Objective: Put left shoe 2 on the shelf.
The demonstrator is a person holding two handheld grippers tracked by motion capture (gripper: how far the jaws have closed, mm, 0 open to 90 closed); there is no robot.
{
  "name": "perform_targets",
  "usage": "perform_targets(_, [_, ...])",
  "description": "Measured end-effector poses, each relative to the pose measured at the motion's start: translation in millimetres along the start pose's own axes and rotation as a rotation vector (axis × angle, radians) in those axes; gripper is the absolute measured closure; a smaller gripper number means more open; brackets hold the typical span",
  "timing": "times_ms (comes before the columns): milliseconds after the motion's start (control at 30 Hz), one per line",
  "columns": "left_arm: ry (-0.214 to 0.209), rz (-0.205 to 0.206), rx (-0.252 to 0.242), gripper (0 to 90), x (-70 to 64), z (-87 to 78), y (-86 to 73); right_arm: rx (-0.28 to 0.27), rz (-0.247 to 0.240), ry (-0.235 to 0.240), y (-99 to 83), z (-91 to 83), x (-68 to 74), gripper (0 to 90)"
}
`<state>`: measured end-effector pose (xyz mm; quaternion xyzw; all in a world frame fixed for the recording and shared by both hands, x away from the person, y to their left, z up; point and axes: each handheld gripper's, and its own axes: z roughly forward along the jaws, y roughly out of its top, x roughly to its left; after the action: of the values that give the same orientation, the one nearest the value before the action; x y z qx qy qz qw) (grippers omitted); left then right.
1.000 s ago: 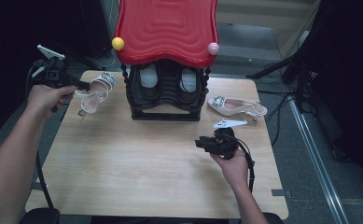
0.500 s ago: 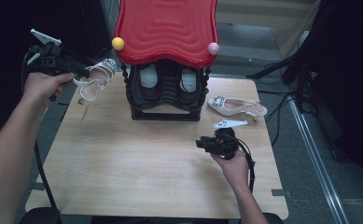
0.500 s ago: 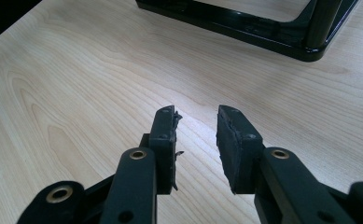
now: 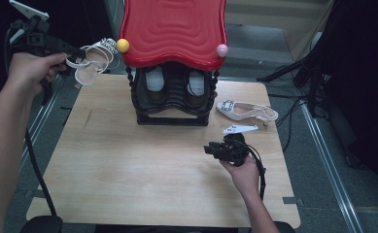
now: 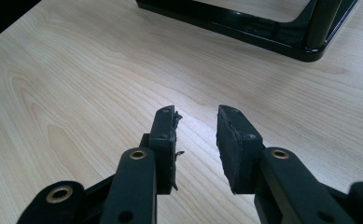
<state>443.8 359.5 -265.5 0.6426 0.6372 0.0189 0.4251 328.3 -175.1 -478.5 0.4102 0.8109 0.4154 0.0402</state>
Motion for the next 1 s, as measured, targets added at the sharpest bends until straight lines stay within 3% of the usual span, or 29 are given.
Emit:
perform_targets(233, [-0.008, 0.040, -0.034, 83.5, -26.6, -26.4, 21.3, 0.002, -0.001, -0.003, -0.3, -0.2, 0.1, 69.0])
perform_targets(433, [-0.019, 0.047, -0.059, 83.5, -48.0, -45.0, 37.7, 0.002, 0.005, -0.005, -0.8, -1.1, -0.5, 69.0])
perform_targets(667, [-0.023, 0.098, -0.113, 83.5, -88.4, -69.5, 59.8, 0.003, 0.000, -0.007, -1.2, -0.6, -0.8, 69.0])
perform_targets(867, [-0.046, 0.141, -0.139, 83.5, -121.0, -73.6, 68.3, 0.003, 0.003, -0.009, -2.1, -1.6, -1.2, 69.0])
perform_targets(1000, [-0.063, 0.143, -0.150, 83.4, -133.7, -70.6, 72.2, 0.002, 0.003, -0.011, -2.5, -2.4, -0.5, 69.0])
